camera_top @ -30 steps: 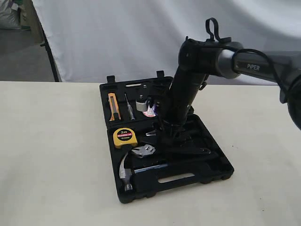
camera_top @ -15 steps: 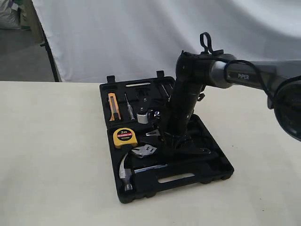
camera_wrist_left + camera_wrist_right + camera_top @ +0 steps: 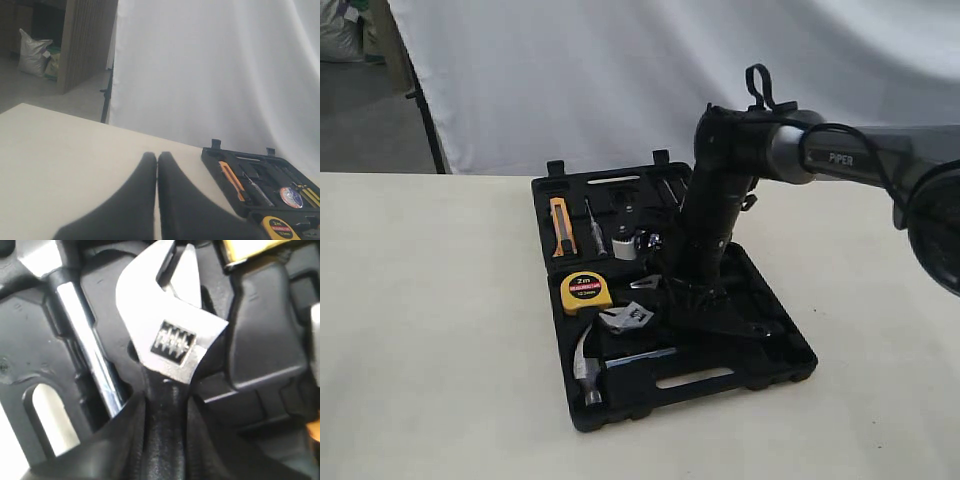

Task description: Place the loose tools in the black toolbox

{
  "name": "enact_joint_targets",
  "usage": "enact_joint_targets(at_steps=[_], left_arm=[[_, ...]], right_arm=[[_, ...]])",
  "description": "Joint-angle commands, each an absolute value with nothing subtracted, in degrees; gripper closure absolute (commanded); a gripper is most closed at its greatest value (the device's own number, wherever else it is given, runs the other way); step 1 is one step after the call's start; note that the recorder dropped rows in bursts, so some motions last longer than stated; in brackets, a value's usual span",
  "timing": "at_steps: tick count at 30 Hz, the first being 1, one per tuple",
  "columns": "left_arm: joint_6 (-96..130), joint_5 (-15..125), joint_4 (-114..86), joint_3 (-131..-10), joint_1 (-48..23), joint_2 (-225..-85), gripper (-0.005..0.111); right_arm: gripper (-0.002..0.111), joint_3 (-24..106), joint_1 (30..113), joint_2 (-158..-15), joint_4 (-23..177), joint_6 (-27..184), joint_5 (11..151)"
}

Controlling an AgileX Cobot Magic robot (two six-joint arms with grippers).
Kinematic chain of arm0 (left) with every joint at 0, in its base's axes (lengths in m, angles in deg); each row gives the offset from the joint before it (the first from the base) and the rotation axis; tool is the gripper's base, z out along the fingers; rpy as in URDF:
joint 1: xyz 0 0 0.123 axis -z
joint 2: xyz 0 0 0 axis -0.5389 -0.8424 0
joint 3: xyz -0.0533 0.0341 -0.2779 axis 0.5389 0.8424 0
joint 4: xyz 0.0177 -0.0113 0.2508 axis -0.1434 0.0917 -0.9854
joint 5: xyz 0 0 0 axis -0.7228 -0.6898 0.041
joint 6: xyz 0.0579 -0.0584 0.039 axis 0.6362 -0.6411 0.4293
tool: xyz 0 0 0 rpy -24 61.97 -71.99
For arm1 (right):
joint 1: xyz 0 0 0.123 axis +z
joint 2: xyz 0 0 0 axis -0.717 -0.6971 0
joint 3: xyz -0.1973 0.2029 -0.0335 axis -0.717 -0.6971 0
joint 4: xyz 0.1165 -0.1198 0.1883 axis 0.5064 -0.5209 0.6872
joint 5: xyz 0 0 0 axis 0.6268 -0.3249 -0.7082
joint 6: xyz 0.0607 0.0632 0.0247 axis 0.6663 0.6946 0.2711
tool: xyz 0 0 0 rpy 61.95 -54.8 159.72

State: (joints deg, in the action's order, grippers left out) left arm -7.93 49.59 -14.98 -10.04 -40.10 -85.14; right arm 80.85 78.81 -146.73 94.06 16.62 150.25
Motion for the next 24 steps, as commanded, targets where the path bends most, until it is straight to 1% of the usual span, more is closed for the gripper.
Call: enact_joint_targets(at_steps=[1, 7, 15, 24], left_arm=[[-8.21, 50.01, -15.23, -10.2, -41.55, -84.96, 0.106], [-8.21, 50.01, -15.23, -10.2, -41.55, -84.96, 0.106], [-8.21, 50.01, -15.23, -10.2, -41.55, -84.96, 0.106], [-8.21, 50.01, -15.23, -10.2, -41.55, -84.96, 0.106]], right_arm=[[0.109, 80.77, 78.73, -143.85, 91.86, 16.46, 150.59], [0.109, 80.77, 78.73, -143.29, 87.38, 13.68, 149.72], [0.109, 80.77, 79.45, -143.41, 87.05, 7.3, 146.47], [0.109, 80.77, 81.09, -143.41, 81.68, 6.83, 144.16]])
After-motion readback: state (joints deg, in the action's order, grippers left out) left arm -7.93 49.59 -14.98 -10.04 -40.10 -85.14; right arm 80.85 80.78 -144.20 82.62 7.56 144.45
